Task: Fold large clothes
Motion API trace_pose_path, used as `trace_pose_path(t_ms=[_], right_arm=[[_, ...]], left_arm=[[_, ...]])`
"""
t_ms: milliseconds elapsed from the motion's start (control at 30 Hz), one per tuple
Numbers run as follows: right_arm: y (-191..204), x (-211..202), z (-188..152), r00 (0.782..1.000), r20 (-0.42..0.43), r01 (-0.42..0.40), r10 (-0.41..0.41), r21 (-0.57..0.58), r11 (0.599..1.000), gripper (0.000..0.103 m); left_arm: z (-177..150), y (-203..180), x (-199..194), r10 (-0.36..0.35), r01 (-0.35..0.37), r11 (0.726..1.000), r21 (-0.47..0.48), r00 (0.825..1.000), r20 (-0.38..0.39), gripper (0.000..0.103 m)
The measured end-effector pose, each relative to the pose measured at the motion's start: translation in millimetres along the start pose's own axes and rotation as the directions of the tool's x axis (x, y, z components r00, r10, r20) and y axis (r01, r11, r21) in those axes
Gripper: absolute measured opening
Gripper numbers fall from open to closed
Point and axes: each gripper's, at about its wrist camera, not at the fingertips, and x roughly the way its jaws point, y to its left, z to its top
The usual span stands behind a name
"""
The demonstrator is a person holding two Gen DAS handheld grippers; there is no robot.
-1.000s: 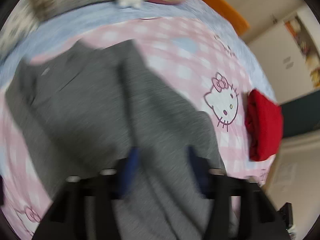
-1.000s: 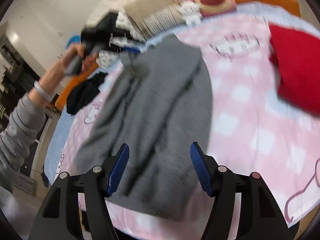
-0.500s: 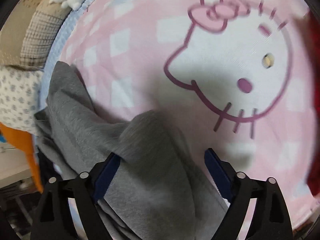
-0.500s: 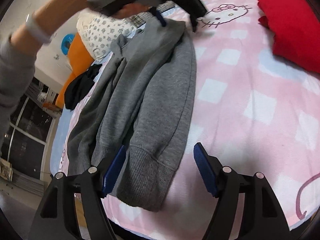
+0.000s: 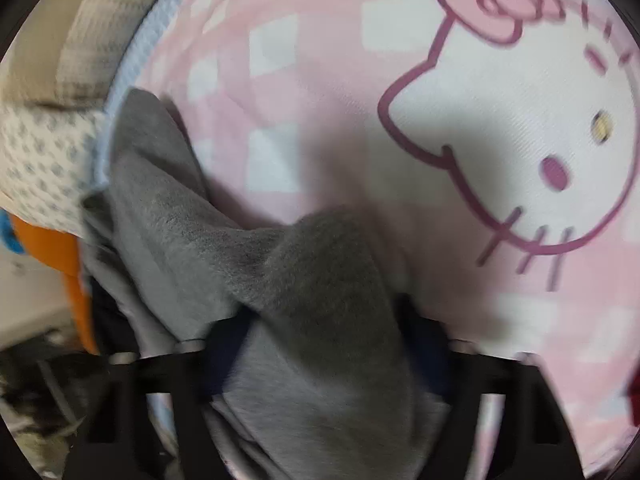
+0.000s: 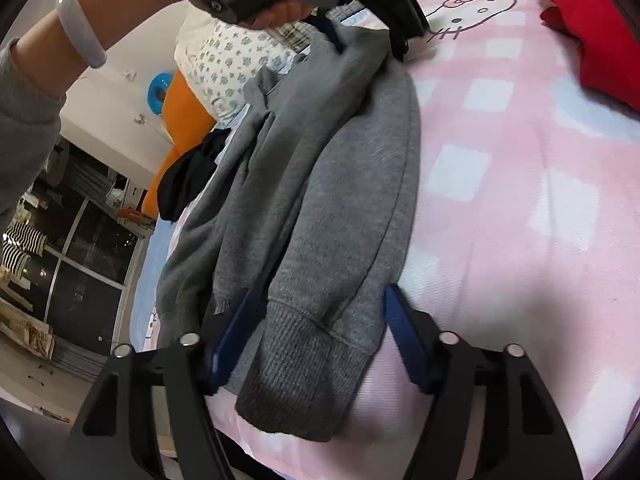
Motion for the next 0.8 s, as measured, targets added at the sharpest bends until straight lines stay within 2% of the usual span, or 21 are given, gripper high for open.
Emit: trace_pose_path(t_ms=[33,100,167,233,300,367,433,467,533,567,600,633,667,700,733,767,800], right_arm=[[1,0,0,1.000,0.001,-0.002,0.002,-0.003,1.000,0.042],[1,1,0,1.000,0.004,-0.002,0.002,-0.005,1.000,0.031],[1,0,-1,1.000,0.015,0.004,-0.003,-0.013,1.000,0.019],[-1,0,-4,1.000,0.027,0.007,-0.007,-0.008,1.000,0.017],[-2,0,-4,0.999,0.028,0.030,-0.029,-0.014,0.999,0.016],[4,-3,-3,0.998,0.034,0.057,-0.056,-0.035,0.998,0.016],[26,-9,-2,0.993,0.050,0.112,-0.107,-0.114,0.987,0.015],[35,-11,-2,0.991,0.057,0.125,-0.118,-0.143,0.982,0.015],[64,-13,1,0.986,0.075,0.161,-0.148,-0.230,0.960,0.015],[77,-14,1,0.983,0.083,0.177,-0.161,-0.266,0.947,0.015],[94,-13,1,0.979,0.092,0.201,-0.181,-0.315,0.928,0.015],[108,-12,0,0.975,0.104,0.221,-0.196,-0.354,0.909,0.015],[118,-11,0,0.973,0.107,0.230,-0.204,-0.379,0.896,0.015],[135,-7,-1,0.967,0.114,0.254,-0.227,-0.424,0.869,0.015],[145,-5,-3,0.962,0.124,0.272,-0.242,-0.452,0.849,0.015],[157,-2,-5,0.960,0.123,0.278,-0.251,-0.481,0.831,0.015],[167,3,-6,0.959,0.117,0.281,-0.258,-0.506,0.815,0.015]], left_arm=[[-1,3,-1,0.006,-0.006,1.000,-0.008,1.000,0.007,0.051],[-3,7,-1,0.000,0.000,1.000,-0.011,1.000,0.013,0.042],[-7,11,0,-0.030,0.031,0.999,-0.008,0.999,0.030,0.039],[-12,15,0,-0.089,0.090,0.996,-0.011,0.995,0.051,0.033],[-19,30,-4,-0.176,0.177,0.984,-0.004,0.981,0.084,0.027],[-26,48,-8,-0.267,0.270,0.963,-0.011,0.956,0.118,0.025],[-40,81,-12,-0.417,0.430,0.902,-0.041,0.893,0.170,0.024],[-46,93,-14,-0.467,0.482,0.875,-0.035,0.863,0.193,0.024],[-64,127,-16,-0.589,0.613,0.790,-0.018,0.767,0.256,0.024],[-73,145,-14,-0.647,0.679,0.734,-0.016,0.706,0.288,0.024],[-85,168,-11,-0.719,0.762,0.648,0.004,0.609,0.334,0.024],[-94,178,-10,-0.754,0.802,0.597,0.022,0.551,0.359,0.024],[-107,199,-2,-0.802,0.862,0.505,0.055,0.445,0.398,0.023],[-117,210,4,-0.825,0.893,0.443,0.075,0.374,0.424,0.023],[-129,227,17,-0.845,0.928,0.360,0.095,0.280,0.456,0.023],[-140,240,30,-0.852,0.951,0.287,0.114,0.199,0.484,0.023],[-148,249,42,-0.852,0.964,0.237,0.119,0.147,0.503,0.023]])
